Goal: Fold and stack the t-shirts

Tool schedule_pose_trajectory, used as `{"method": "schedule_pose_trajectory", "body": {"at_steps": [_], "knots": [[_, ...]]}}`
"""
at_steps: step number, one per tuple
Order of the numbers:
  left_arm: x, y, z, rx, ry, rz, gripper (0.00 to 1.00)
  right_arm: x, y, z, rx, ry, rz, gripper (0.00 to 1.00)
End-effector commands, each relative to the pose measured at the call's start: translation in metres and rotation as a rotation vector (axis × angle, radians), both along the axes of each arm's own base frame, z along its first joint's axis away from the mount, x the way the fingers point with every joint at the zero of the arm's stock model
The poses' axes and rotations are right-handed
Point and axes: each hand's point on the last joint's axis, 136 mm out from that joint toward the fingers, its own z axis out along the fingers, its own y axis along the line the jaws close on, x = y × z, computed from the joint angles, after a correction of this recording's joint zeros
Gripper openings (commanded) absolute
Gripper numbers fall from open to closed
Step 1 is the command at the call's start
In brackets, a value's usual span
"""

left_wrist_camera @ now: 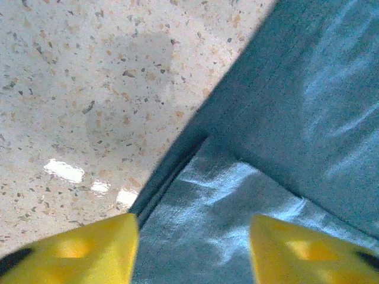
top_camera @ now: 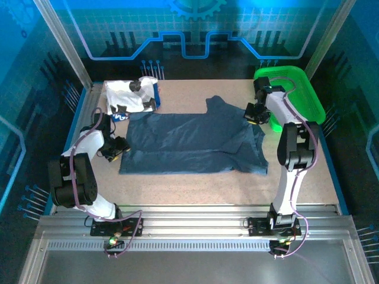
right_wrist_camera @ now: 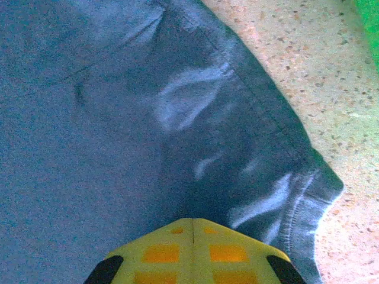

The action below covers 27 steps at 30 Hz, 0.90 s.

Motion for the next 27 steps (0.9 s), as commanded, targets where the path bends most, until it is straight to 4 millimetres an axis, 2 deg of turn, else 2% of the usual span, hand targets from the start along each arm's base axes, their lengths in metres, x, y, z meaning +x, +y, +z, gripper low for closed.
{"method": "schedule_pose_trajectory", "body": {"at_steps": [1, 4, 5, 7, 9, 11, 13, 15, 18, 20, 23, 27], "knots": [[0.009, 0.003, 0.019, 0.007, -0.042, 0.026, 0.72, 0.007, 0.014, -0.001, 0.013, 0.011, 0.049, 0.00], [0.017, -0.017, 0.045, -0.018, -0.104, -0.003, 0.77, 0.018, 0.019, -0.004, 0.021, 0.002, 0.078, 0.06], [0.018, -0.030, 0.052, -0.036, -0.128, -0.024, 0.78, 0.024, 0.024, -0.006, 0.036, -0.010, 0.094, 0.11], [0.017, -0.052, 0.060, -0.081, -0.150, -0.052, 0.79, 0.030, 0.027, -0.004, 0.053, -0.025, 0.109, 0.31], [0.010, -0.069, 0.060, -0.142, -0.149, -0.048, 0.79, 0.026, 0.028, 0.006, 0.060, -0.037, 0.118, 0.57], [0.004, -0.081, 0.058, -0.187, -0.152, -0.047, 0.79, 0.014, 0.028, 0.019, 0.062, -0.065, 0.136, 0.68], [-0.003, -0.091, 0.053, -0.216, -0.144, -0.054, 0.80, -0.007, 0.027, 0.033, 0.066, -0.073, 0.147, 0.75], [-0.006, -0.099, 0.047, -0.233, -0.131, -0.067, 0.79, -0.040, 0.027, 0.044, 0.084, -0.057, 0.142, 0.77], [-0.007, -0.111, 0.040, -0.268, -0.126, -0.084, 0.79, -0.101, 0.015, 0.040, 0.078, 0.025, 0.063, 0.77], [-0.007, -0.116, 0.032, -0.295, -0.110, -0.074, 0.78, -0.142, 0.010, 0.024, 0.105, 0.083, -0.010, 0.76], [-0.010, -0.117, 0.016, -0.309, -0.070, -0.047, 0.76, -0.182, 0.005, -0.008, 0.122, 0.146, -0.093, 0.74], [-0.010, -0.111, -0.005, -0.272, -0.030, -0.033, 0.75, -0.200, 0.002, -0.044, 0.135, 0.212, -0.166, 0.71]]}}
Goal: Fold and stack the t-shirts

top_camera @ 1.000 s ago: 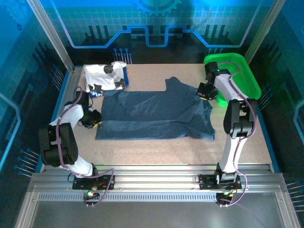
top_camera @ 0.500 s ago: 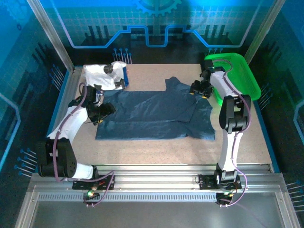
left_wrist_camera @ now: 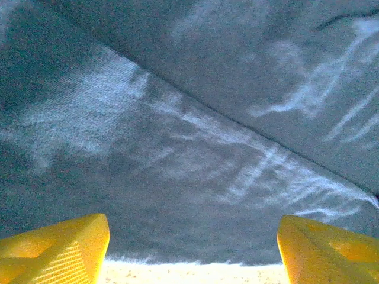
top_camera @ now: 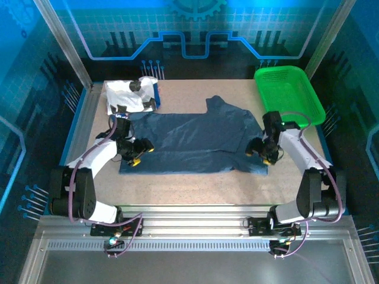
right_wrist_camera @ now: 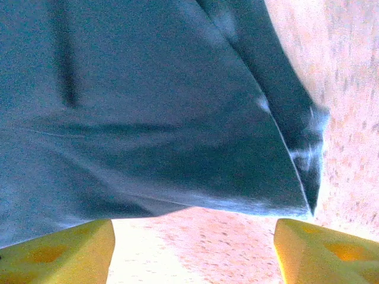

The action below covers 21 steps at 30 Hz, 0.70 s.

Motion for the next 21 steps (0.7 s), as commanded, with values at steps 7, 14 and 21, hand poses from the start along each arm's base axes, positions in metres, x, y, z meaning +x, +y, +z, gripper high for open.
{"method": "schedule_pose_trajectory", "body": {"at_steps": [7, 14, 21], "knots": [[-0.009, 0.036, -0.046, 0.049, 0.094, 0.102, 0.71, 0.000, -0.024, -0.057, -0.083, 0.107, -0.163, 0.46], [-0.020, 0.067, -0.060, 0.120, 0.135, 0.109, 0.69, 0.010, -0.059, -0.048, -0.282, 0.116, -0.115, 0.07], [-0.014, 0.062, -0.054, 0.080, 0.082, 0.086, 0.71, -0.001, -0.062, -0.052, -0.297, 0.156, -0.082, 0.15]]}}
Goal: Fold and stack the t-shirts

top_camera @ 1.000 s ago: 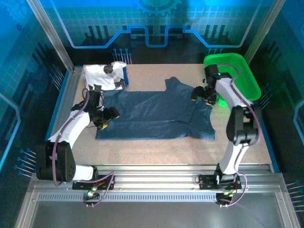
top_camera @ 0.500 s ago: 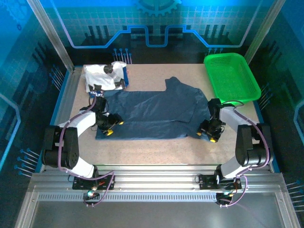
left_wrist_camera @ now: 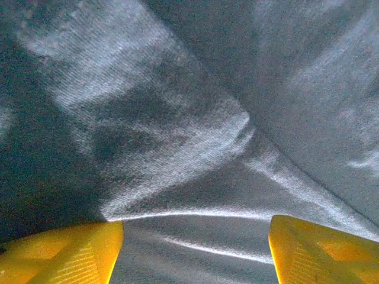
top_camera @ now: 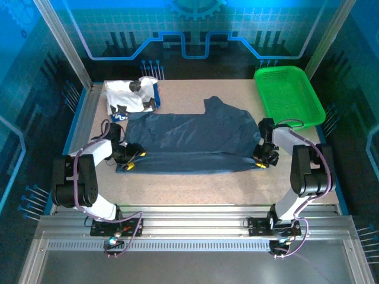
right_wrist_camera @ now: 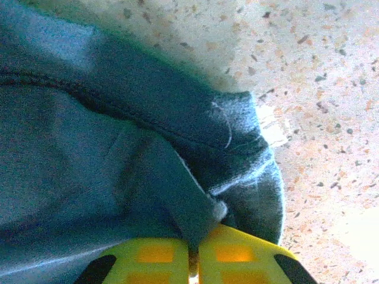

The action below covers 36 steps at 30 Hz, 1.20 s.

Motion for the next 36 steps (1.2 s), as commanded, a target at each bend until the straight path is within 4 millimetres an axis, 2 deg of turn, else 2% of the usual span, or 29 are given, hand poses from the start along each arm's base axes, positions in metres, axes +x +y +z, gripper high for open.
{"method": "schedule_pose_trajectory", "body": {"at_steps": [1, 4, 7, 9, 12, 15, 17, 18, 20, 25, 29, 36], "knots": [[-0.010, 0.016, -0.015, 0.061, 0.019, -0.004, 0.72, -0.012, -0.022, -0.003, -0.096, 0.055, -0.007, 0.18], [-0.003, 0.002, -0.003, 0.001, -0.037, -0.023, 0.75, -0.012, -0.014, -0.002, -0.056, 0.044, -0.013, 0.34], [0.002, -0.013, 0.019, -0.019, -0.087, -0.068, 0.77, -0.006, -0.008, 0.018, -0.024, -0.025, -0.029, 0.48], [0.006, -0.022, 0.038, -0.026, -0.130, -0.083, 0.79, 0.004, 0.000, 0.041, 0.011, -0.101, -0.027, 0.52], [0.014, -0.027, 0.075, -0.035, -0.218, -0.078, 0.82, 0.024, 0.026, 0.077, 0.091, -0.233, 0.027, 0.56], [0.022, -0.029, 0.110, -0.036, -0.308, -0.084, 0.84, 0.043, 0.060, 0.093, 0.193, -0.288, 0.100, 0.58], [0.029, -0.035, 0.135, -0.042, -0.381, -0.117, 0.85, 0.055, 0.083, 0.087, 0.251, -0.274, 0.145, 0.56], [0.032, -0.039, 0.144, -0.045, -0.405, -0.141, 0.90, 0.060, 0.091, 0.082, 0.258, -0.263, 0.161, 0.53], [0.037, -0.050, 0.161, -0.026, -0.452, -0.209, 0.92, 0.069, 0.111, 0.069, 0.281, -0.232, 0.201, 0.50], [0.036, -0.073, 0.184, 0.019, -0.545, -0.328, 0.94, 0.078, 0.139, 0.038, 0.291, -0.160, 0.225, 0.43], [0.030, -0.085, 0.197, 0.031, -0.614, -0.378, 0.95, 0.073, 0.142, 0.021, 0.264, -0.096, 0.227, 0.42], [0.015, -0.099, 0.210, 0.051, -0.689, -0.476, 0.97, 0.071, 0.136, 0.009, 0.231, -0.070, 0.214, 0.41]]}}
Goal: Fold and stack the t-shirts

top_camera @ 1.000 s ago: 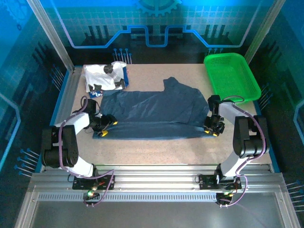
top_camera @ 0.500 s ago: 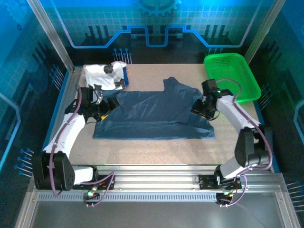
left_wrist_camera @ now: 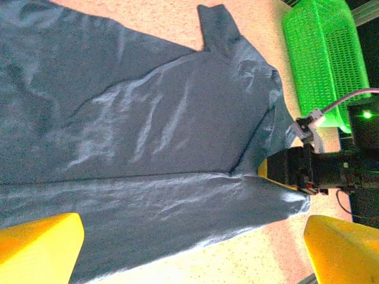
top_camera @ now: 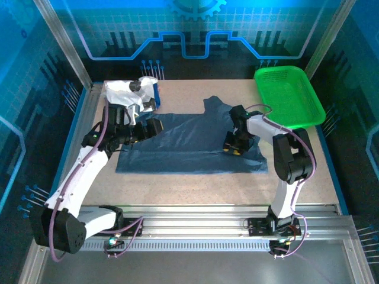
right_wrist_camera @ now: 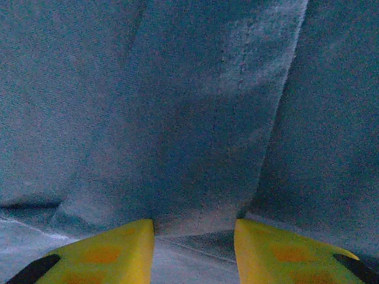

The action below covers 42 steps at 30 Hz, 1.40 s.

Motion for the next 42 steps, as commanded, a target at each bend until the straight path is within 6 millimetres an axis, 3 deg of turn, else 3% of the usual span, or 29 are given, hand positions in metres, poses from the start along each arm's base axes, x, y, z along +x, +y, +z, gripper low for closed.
{"method": "schedule_pose_trajectory", "body": {"at_steps": [1, 4, 7, 13, 21, 30, 34, 36, 39, 42], "knots": [[-0.011, -0.006, 0.002, 0.051, -0.045, -0.066, 0.98, 0.003, 0.001, -0.005, -0.022, 0.017, -0.016, 0.39], [-0.015, -0.013, 0.005, 0.069, -0.071, -0.106, 0.98, 0.006, 0.000, -0.010, -0.036, 0.026, -0.019, 0.33], [-0.017, -0.015, 0.006, 0.087, -0.081, -0.117, 0.99, 0.009, -0.002, -0.010, -0.047, 0.021, -0.025, 0.19], [-0.017, -0.015, 0.002, 0.095, -0.070, -0.113, 0.99, 0.018, 0.000, 0.002, -0.042, -0.018, -0.020, 0.00], [-0.020, -0.019, -0.017, 0.100, -0.036, -0.132, 0.99, 0.036, 0.010, 0.014, -0.015, -0.055, 0.026, 0.00], [-0.030, -0.026, -0.050, 0.110, 0.039, -0.153, 0.99, 0.077, 0.028, 0.015, -0.018, -0.072, 0.115, 0.00], [-0.035, -0.026, -0.068, 0.102, 0.086, -0.138, 0.99, 0.095, 0.039, 0.008, 0.011, -0.067, 0.138, 0.16], [-0.038, -0.024, -0.076, 0.101, 0.109, -0.118, 0.98, 0.102, 0.047, 0.011, 0.050, -0.083, 0.139, 0.29], [-0.040, -0.020, -0.085, 0.110, 0.137, -0.094, 0.99, 0.112, 0.054, 0.036, 0.099, -0.172, 0.141, 0.46], [-0.039, -0.013, -0.090, 0.136, 0.150, -0.058, 0.99, 0.111, 0.056, 0.069, 0.130, -0.255, 0.150, 0.54]]}}
